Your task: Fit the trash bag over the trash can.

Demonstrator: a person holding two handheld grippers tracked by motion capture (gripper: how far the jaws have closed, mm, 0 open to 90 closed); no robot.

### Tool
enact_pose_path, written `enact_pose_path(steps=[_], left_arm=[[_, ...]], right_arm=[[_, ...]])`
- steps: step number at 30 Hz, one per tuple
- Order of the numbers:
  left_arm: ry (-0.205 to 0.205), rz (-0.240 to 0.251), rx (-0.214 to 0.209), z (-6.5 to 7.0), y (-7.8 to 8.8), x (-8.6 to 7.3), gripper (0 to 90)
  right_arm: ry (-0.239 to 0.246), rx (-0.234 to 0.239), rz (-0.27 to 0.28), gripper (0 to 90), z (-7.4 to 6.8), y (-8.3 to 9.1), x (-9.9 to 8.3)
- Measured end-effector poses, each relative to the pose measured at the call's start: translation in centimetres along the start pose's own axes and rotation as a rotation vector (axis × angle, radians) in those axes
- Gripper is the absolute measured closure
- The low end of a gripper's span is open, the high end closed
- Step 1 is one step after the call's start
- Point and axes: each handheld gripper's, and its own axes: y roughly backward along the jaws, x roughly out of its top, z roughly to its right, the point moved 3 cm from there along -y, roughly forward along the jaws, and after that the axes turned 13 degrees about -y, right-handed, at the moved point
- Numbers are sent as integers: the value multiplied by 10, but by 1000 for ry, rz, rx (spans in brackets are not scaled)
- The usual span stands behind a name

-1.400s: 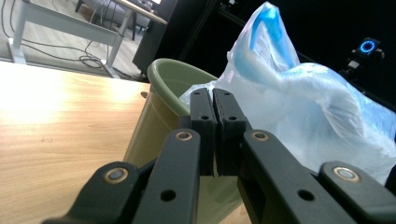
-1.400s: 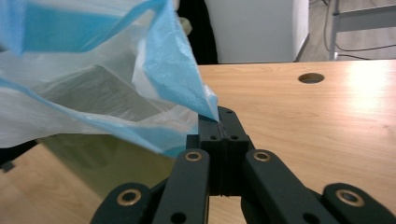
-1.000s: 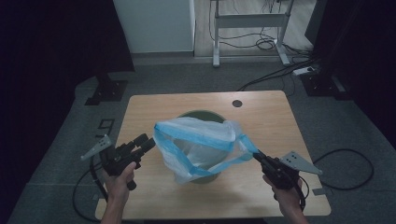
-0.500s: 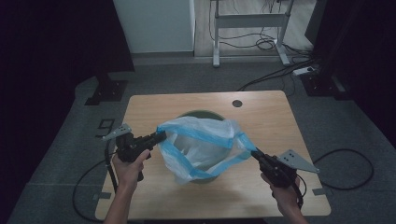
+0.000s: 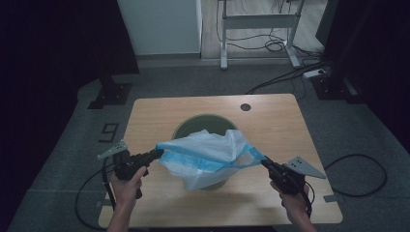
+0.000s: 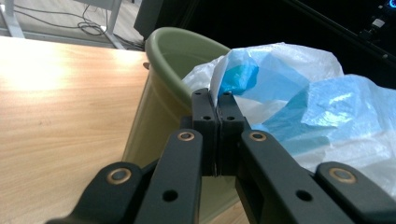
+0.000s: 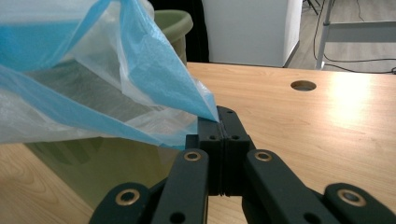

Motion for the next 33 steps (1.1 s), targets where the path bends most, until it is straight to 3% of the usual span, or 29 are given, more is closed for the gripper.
enact_pose_path(steps=[6, 9, 15, 17, 19, 23, 27, 33], left_arm=[[12, 6, -24, 0, 8, -7, 887], [7, -16, -31, 1, 9, -14, 887], [35, -33, -55, -3, 8, -28, 877], [40, -21, -60, -4, 8, -29, 865], [34, -17, -65, -2, 7, -27, 864], [19, -9, -65, 1, 5, -24, 859], [31, 0, -64, 1, 5, -26, 856], [37, 10, -60, 2, 5, -26, 848]], right_arm=[[-17, 1, -8, 885, 1, 1, -7], [-14, 2, -9, 885, 2, 4, -10], [-33, -6, -35, 884, 7, 3, -23], [-63, 0, -36, 820, 7, 2, -25], [-96, 7, -1, 693, 4, 5, -23], [-93, 12, 71, 539, -8, 15, -14], [-159, 20, 123, 481, -11, 22, -2], [-222, 15, 94, 425, -13, 10, 2]])
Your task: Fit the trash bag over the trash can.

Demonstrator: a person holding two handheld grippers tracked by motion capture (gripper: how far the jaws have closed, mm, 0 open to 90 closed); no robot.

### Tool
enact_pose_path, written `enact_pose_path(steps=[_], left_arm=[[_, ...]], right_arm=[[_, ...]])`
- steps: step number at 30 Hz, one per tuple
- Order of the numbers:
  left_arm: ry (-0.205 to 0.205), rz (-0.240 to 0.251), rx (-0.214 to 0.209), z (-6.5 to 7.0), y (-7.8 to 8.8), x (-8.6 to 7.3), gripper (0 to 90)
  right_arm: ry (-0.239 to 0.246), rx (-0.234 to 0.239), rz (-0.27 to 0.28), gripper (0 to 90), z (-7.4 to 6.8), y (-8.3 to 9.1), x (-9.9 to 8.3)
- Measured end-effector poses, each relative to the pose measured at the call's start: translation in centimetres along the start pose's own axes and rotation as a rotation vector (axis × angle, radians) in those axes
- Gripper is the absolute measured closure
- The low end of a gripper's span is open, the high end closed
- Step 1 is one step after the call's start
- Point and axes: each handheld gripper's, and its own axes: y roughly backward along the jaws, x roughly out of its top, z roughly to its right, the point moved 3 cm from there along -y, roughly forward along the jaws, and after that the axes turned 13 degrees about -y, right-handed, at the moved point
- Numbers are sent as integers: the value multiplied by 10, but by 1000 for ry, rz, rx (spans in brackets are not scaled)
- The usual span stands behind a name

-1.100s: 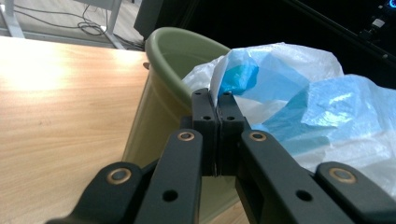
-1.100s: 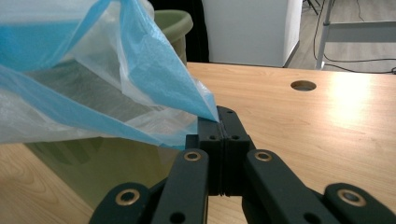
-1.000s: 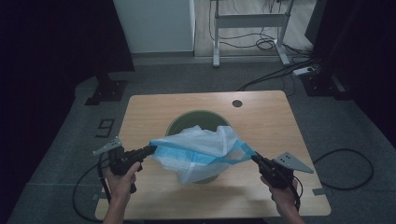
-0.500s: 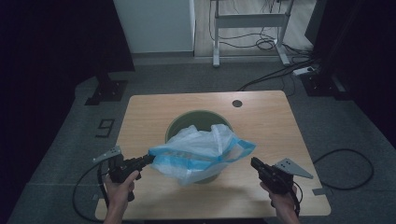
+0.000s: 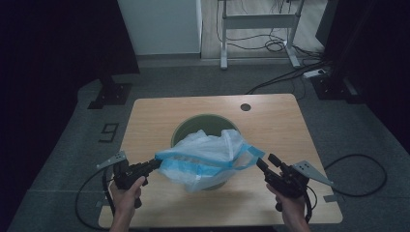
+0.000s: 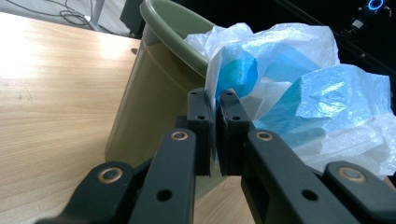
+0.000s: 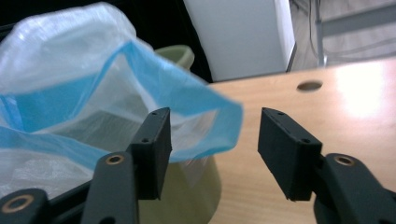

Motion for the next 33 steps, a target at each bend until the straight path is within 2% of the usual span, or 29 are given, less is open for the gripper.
enact_pose_path(steps=[2, 3, 5, 7, 9, 10, 11, 12, 13, 14, 15, 16, 17, 18, 19, 22, 23, 24, 25, 27, 28, 29, 31, 33], left_arm=[[-3, 1, -2, 0, 1, 0, 848], [-4, -1, -1, 0, 1, 0, 848], [-3, 3, -3, 1, 1, 0, 848], [-4, 1, -3, 1, 0, 0, 848], [-5, -1, -5, 1, -1, 1, 848], [-5, -1, -5, 1, -1, 1, 848], [-5, -1, -7, 1, -2, 2, 848], [-5, -1, -7, 1, -2, 2, 848], [-3, -2, -9, 2, -4, 2, 848], [-3, -4, -10, 3, -4, 3, 848], [-1, -6, -12, 3, -5, 3, 848], [-1, -6, -12, 3, -5, 3, 848], [-3, -9, -12, 3, -5, 3, 848], [-3, -8, -12, 3, -5, 4, 848], [-3, -10, -13, 2, -6, 5, 848], [-4, -12, -14, 2, -7, 5, 848], [-2, -12, -13, 2, -8, 5, 848], [-2, -12, -13, 2, -8, 5, 848], [-1, -13, -13, 2, -9, 4, 848], [-2, -15, -11, 2, -8, 3, 848], [-2, -15, -11, 2, -8, 3, 849], [-1, -16, -7, 2, -7, 1, 850], [1, -21, -2, 2, -5, -1, 851], [4, -27, 3, 0, -4, -2, 853]], right_arm=[[-6, -1, -6, 419, -3, -3, -7], [16, -6, 3, 421, -7, -4, -9], [105, -19, 44, 435, -16, 0, -11], [158, 19, 54, 439, -29, 6, -11], [202, 74, 36, 439, -41, 10, -9], [202, 74, 36, 439, -41, 10, -9], [236, 132, 8, 435, -52, 12, -7], [236, 132, 8, 435, -52, 12, -7], [282, 174, -32, 420, -60, 8, -6], [299, 193, -51, 419, -62, 5, -5], [295, 220, -83, 416, -62, 1, -5], [295, 220, -83, 416, -62, 1, -5], [288, 243, -129, 402, -60, -8, -5], [288, 243, -129, 402, -60, -8, -5], [289, 274, -174, 400, -58, -14, -7], [303, 299, -202, 413, -59, -19, -10], [325, 302, -215, 500, -60, -21, -14], [325, 302, -215, 500, -60, -21, -14], [345, 299, -218, 650, -61, -22, -18], [363, 285, -215, 786, -61, -21, -20], [363, 285, -215, 786, -61, -21, -20], [368, 299, -209, 881, -62, -18, -22], [381, 327, -224, 891, -61, -16, -26], [399, 334, -256, 892, -59, -15, -34]])
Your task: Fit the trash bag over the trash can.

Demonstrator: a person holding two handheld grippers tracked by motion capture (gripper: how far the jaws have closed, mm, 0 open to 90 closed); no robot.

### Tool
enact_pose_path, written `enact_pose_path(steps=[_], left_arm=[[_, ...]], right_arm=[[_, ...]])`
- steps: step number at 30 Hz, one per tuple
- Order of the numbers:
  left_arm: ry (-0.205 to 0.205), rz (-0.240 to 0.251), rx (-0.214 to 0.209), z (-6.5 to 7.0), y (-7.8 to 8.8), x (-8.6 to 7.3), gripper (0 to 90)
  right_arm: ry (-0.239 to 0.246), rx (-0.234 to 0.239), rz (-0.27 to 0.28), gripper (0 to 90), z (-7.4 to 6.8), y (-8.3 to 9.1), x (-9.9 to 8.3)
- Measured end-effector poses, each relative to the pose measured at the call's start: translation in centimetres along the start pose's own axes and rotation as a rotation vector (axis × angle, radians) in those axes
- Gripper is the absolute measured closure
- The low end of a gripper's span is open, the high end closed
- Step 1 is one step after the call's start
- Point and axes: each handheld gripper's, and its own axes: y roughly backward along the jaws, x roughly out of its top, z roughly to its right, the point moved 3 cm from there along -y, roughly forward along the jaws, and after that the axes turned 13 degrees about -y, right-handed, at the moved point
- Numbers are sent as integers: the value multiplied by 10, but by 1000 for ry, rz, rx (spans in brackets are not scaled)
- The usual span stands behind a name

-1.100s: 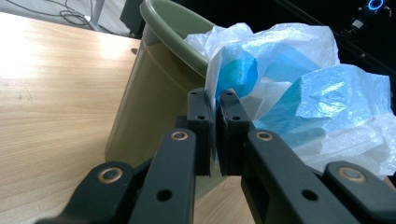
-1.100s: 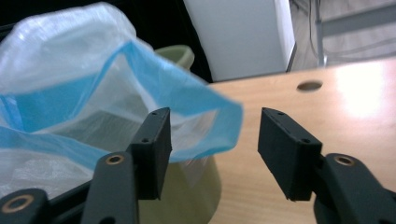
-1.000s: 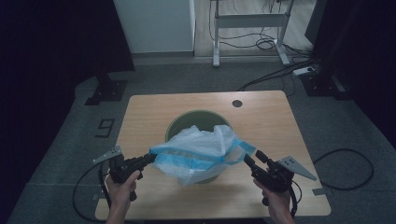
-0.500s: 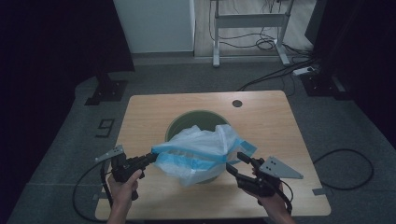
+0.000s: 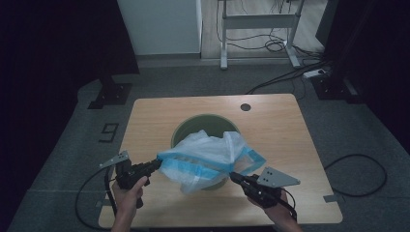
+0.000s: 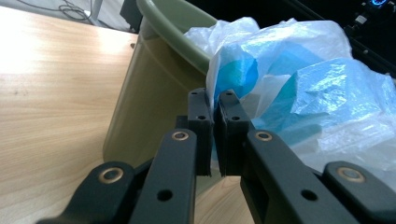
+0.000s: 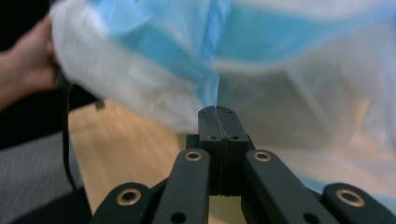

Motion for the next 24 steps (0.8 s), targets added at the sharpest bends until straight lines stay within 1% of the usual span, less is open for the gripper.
enact_pose_path(steps=[2, 3, 4, 5, 6, 9, 10, 11, 12, 13, 14, 15, 16, 18, 19, 20, 21, 23, 24], left_arm=[[4, -7, 7, -2, 1, -1, 856], [4, -7, 7, -2, 1, -1, 857], [10, -9, 12, -4, 2, -2, 857], [11, -8, 13, -5, 2, -2, 857], [8, -10, 16, -5, 3, -2, 858], [5, -19, 26, -6, 3, -3, 859], [7, -21, 27, -7, 2, -4, 859], [10, -26, 30, -8, 2, -5, 859], [13, -32, 33, -10, 1, -6, 859], [17, -39, 37, -11, 1, -7, 859], [25, -56, 50, -15, -1, -9, 859], [25, -56, 50, -15, -1, -9, 859], [29, -63, 54, -17, -2, -10, 859], [44, -74, 70, -24, -4, -11, 860], [44, -74, 70, -24, -4, -11, 860], [51, -74, 79, -27, -6, -10, 860], [51, -75, 81, -28, -6, -9, 861], [49, -74, 82, -29, -7, -8, 856], [37, -70, 85, -28, -6, -7, 848]], right_arm=[[0, -11, -31, 892, 4, -3, -8], [0, -11, -31, 892, 4, -3, -8], [1, -33, -53, 892, 9, -7, -15], [-1, -36, -47, 892, 11, -8, -17], [-1, -33, -41, 892, 12, -8, -18], [13, -31, -44, 892, 11, -8, -18], [21, -30, -51, 892, 11, -9, -19], [19, -29, -71, 892, 11, -11, -23], [19, -29, -71, 892, 11, -11, -23], [14, -32, -83, 892, 12, -13, -25], [3, -45, -109, 893, 15, -16, -31], [3, -45, -109, 893, 15, -16, -31], [-11, -75, -136, 892, 22, -20, -34], [-17, -110, -150, 892, 29, -24, -34], [-17, -110, -150, 892, 29, -24, -34], [-39, -131, -153, 892, 37, -27, -32], [-45, -139, -149, 892, 39, -28, -30], [-44, -140, -148, 891, 40, -29, -29], [-40, -145, -144, 882, 41, -29, -27]])
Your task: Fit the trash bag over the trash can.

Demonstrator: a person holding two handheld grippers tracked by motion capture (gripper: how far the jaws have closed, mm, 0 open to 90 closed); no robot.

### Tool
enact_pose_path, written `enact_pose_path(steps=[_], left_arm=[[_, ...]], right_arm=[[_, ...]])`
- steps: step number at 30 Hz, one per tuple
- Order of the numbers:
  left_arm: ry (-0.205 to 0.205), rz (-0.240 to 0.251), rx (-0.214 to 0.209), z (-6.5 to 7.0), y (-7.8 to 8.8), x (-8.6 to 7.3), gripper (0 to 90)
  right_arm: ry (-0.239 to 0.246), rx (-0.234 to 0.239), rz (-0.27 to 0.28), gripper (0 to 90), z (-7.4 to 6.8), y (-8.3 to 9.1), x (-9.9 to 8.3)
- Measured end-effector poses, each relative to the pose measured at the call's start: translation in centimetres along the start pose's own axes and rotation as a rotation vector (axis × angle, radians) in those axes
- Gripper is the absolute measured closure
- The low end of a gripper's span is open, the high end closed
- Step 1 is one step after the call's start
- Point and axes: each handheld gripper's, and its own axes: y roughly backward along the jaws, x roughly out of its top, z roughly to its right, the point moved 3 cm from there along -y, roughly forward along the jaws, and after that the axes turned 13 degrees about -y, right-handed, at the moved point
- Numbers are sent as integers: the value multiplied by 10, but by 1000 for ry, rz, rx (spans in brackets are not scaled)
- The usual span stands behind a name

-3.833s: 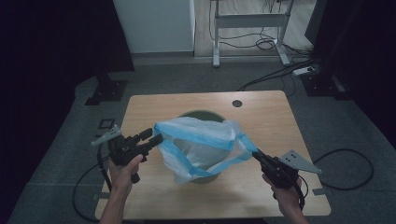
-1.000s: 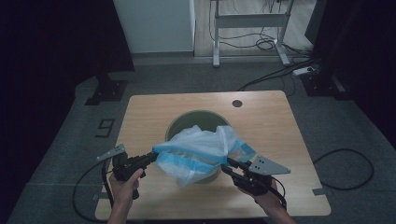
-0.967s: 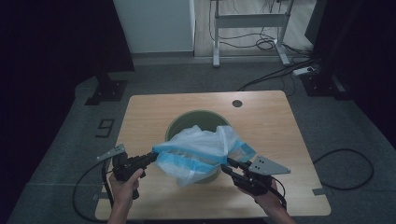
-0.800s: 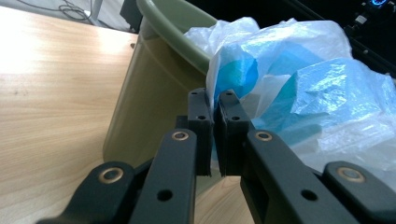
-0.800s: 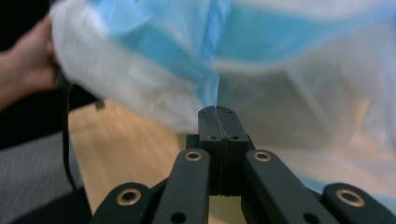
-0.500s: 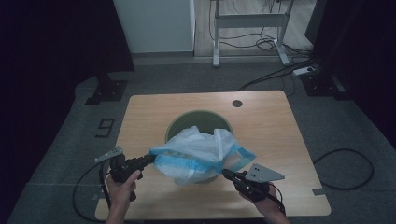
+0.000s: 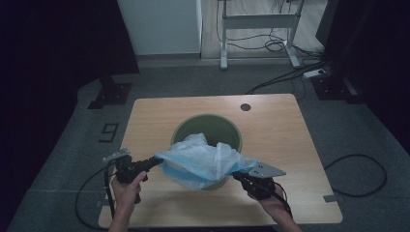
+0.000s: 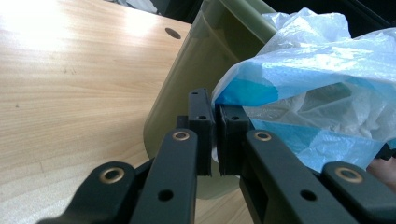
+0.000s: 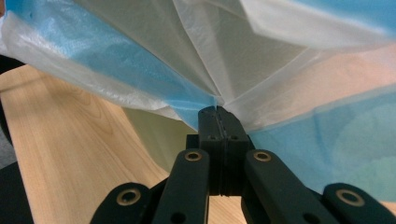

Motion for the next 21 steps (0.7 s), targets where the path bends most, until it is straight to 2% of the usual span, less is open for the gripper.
enact_pose_path(steps=[1, 2, 3, 5, 7, 8, 9, 10, 11, 12, 14, 15, 16, 17, 18, 21], left_arm=[[0, 0, 0, 0, 0, 0, 828], [-36, 24, 2, 5, 3, 1, 788], [-56, 40, 0, 8, 6, 2, 724], [-105, 57, 17, 16, 12, 5, 574], [-158, 62, 34, 25, 18, 8, 464], [-158, 62, 34, 25, 18, 8, 417], [-205, 70, 42, 34, 23, 13, 376], [-227, 72, 44, 39, 25, 16, 348], [-227, 72, 44, 39, 25, 16, 321], [-274, 75, 48, 48, 27, 21, 292], [-314, 66, 50, 56, 27, 26, 249], [-314, 66, 50, 56, 27, 26, 227], [-353, 53, 54, 64, 26, 29, 206], [-353, 53, 54, 64, 26, 29, 187], [-379, 43, 63, 70, 24, 32, 174], [-397, 41, 76, 74, 22, 35, 159]], right_arm=[[0, 0, 0, 882, 0, 0, 0], [-1, 9, 13, 804, -1, 3, 0], [1, 14, 27, 757, -3, 6, -1], [5, 28, 58, 713, -8, 14, -2], [16, 44, 86, 677, -13, 24, -3], [21, 44, 100, 664, -15, 28, -2], [22, 43, 112, 656, -16, 33, -1], [20, 43, 122, 649, -17, 36, 0], [20, 41, 133, 642, -17, 40, 2], [18, 37, 146, 634, -17, 42, 4], [13, 27, 172, 622, -17, 47, 8], [13, 27, 172, 622, -17, 47, 8], [8, 24, 195, 617, -17, 50, 13], [8, 24, 195, 617, -17, 50, 13], [8, 23, 215, 610, -19, 53, 18], [18, 21, 226, 609, -22, 54, 23]])
